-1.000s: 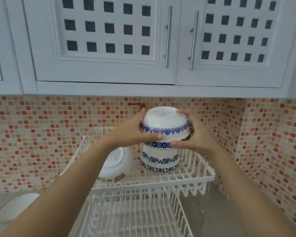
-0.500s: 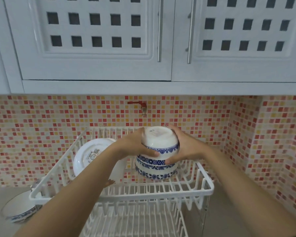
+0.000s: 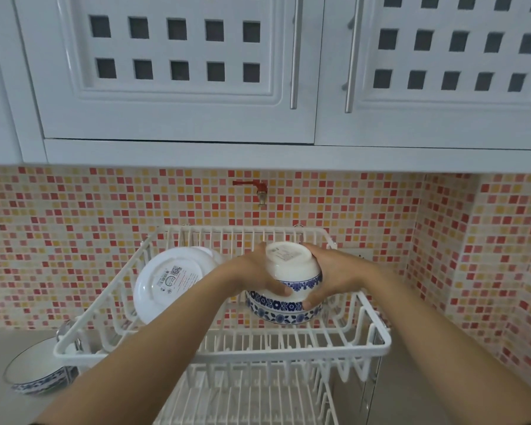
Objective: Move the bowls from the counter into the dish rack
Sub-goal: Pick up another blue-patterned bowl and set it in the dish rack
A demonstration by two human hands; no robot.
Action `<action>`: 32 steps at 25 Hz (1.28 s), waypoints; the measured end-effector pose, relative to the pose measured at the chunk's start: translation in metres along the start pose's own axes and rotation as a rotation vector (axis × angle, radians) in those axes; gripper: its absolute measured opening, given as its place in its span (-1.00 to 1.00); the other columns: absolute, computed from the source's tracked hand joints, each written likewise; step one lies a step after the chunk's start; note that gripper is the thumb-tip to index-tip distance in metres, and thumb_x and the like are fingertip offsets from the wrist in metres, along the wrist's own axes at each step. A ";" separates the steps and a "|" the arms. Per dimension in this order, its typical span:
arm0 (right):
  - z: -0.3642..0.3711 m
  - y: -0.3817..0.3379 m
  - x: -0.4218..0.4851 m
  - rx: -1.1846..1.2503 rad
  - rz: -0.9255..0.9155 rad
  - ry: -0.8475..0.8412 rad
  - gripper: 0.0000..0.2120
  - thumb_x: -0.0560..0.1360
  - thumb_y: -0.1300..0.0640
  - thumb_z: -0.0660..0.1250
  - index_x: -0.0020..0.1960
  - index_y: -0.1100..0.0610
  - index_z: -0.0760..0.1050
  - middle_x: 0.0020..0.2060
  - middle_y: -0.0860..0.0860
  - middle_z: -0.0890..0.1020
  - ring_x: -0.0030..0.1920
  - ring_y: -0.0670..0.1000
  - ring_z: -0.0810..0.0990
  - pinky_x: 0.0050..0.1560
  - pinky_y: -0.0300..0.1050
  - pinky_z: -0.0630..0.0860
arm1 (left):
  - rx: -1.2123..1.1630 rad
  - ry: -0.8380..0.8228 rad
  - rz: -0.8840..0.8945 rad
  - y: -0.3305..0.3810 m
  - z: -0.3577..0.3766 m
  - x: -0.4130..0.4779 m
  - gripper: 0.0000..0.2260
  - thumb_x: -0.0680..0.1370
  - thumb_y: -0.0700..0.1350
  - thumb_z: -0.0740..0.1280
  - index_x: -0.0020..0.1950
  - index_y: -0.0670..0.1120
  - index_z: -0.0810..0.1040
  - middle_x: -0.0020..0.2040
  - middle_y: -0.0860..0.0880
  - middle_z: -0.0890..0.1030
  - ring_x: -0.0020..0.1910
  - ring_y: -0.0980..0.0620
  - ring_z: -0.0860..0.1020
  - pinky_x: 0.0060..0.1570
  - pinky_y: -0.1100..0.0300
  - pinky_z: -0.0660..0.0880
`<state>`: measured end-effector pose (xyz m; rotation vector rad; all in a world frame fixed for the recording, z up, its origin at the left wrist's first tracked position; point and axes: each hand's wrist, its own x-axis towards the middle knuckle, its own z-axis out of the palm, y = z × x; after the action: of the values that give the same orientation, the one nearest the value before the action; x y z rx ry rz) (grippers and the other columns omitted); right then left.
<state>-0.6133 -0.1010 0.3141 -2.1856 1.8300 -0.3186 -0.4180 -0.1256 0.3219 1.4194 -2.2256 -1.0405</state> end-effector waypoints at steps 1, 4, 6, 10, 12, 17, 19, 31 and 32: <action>-0.001 0.000 0.000 0.000 0.010 -0.004 0.07 -0.01 -0.25 0.61 0.40 -0.25 0.17 0.28 -0.25 0.49 0.24 -0.07 0.49 0.29 -0.01 0.46 | -0.010 -0.001 -0.010 0.000 0.000 0.001 -0.08 0.36 -0.11 0.53 0.55 -0.03 0.01 0.45 -0.06 0.34 0.40 -0.11 0.35 0.25 0.14 0.36; -0.003 -0.006 -0.005 0.002 0.057 -0.017 0.04 0.06 -0.16 0.63 0.42 -0.19 0.17 0.28 -0.19 0.50 0.23 -0.06 0.50 0.28 -0.04 0.46 | -0.006 0.018 -0.024 -0.001 0.001 0.003 -0.08 0.34 -0.05 0.55 0.54 -0.01 0.05 0.43 -0.07 0.37 0.36 -0.12 0.39 0.33 0.03 0.40; -0.005 -0.012 -0.011 -0.018 0.095 -0.015 0.10 0.11 -0.13 0.63 0.49 -0.11 0.08 0.36 -0.13 0.44 0.28 -0.03 0.46 0.30 -0.06 0.44 | 0.086 0.060 -0.024 0.001 0.002 -0.002 -0.06 0.35 0.00 0.52 0.55 -0.01 0.00 0.47 -0.09 0.31 0.39 -0.13 0.36 0.35 -0.02 0.39; -0.012 -0.029 -0.023 -0.105 0.155 0.026 0.23 0.19 -0.16 0.58 0.58 0.07 -0.14 0.57 -0.03 0.06 0.53 0.03 0.14 0.50 -0.03 0.17 | 0.190 0.156 0.069 0.008 -0.007 -0.023 -0.20 0.51 -0.08 0.36 0.57 -0.11 -0.11 0.58 -0.12 0.07 0.47 -0.16 0.26 0.36 0.03 0.34; -0.016 -0.047 -0.029 -0.148 0.154 0.051 0.16 0.27 -0.12 0.54 0.58 0.09 -0.16 0.58 -0.01 -0.02 0.55 0.03 0.07 0.52 -0.04 0.10 | 0.193 0.204 0.139 0.007 -0.018 -0.042 -0.34 0.58 -0.17 0.22 0.57 -0.12 -0.10 0.58 -0.12 0.05 0.50 -0.16 0.22 0.38 0.04 0.30; -0.006 -0.132 -0.034 -0.260 0.042 0.157 -0.16 0.53 -0.10 0.27 0.58 0.10 -0.17 0.57 0.00 -0.09 0.57 0.00 -0.02 0.51 -0.08 0.02 | 0.150 0.362 0.233 -0.023 -0.064 -0.097 -0.47 0.62 -0.24 0.07 0.57 -0.09 -0.02 0.57 -0.11 0.13 0.52 -0.10 0.19 0.40 0.04 0.27; 0.010 -0.178 -0.027 -0.242 -0.015 0.180 -0.28 0.59 -0.17 0.09 0.58 0.09 -0.16 0.57 -0.01 -0.09 0.57 -0.01 -0.03 0.54 -0.04 0.00 | 0.161 0.409 0.223 -0.051 -0.091 -0.123 -0.48 0.63 -0.21 0.07 0.57 -0.11 -0.01 0.57 -0.10 0.14 0.51 -0.08 0.21 0.39 0.06 0.28; 0.194 -0.429 0.076 -0.262 -0.249 0.332 -0.45 0.64 -0.03 -0.01 0.55 0.19 0.02 0.55 0.10 0.10 0.55 0.09 0.08 0.50 0.01 0.07 | 0.292 0.465 -0.216 -0.308 -0.215 -0.239 -0.53 0.64 -0.13 0.07 0.53 -0.23 0.08 0.52 -0.20 0.23 0.46 -0.16 0.28 0.37 0.05 0.29; 0.211 -0.438 0.087 -0.239 -0.240 0.311 -0.45 0.64 -0.02 0.00 0.55 0.20 0.02 0.55 0.11 0.10 0.55 0.10 0.09 0.51 0.02 0.08 | 0.309 0.459 -0.262 -0.329 -0.217 -0.241 -0.52 0.64 -0.10 0.09 0.52 -0.23 0.10 0.51 -0.20 0.25 0.46 -0.16 0.28 0.38 0.03 0.28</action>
<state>-0.1219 -0.1012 0.2667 -2.6577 1.8385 -0.5414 0.0393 -0.0852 0.2675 1.8932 -1.9493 -0.3800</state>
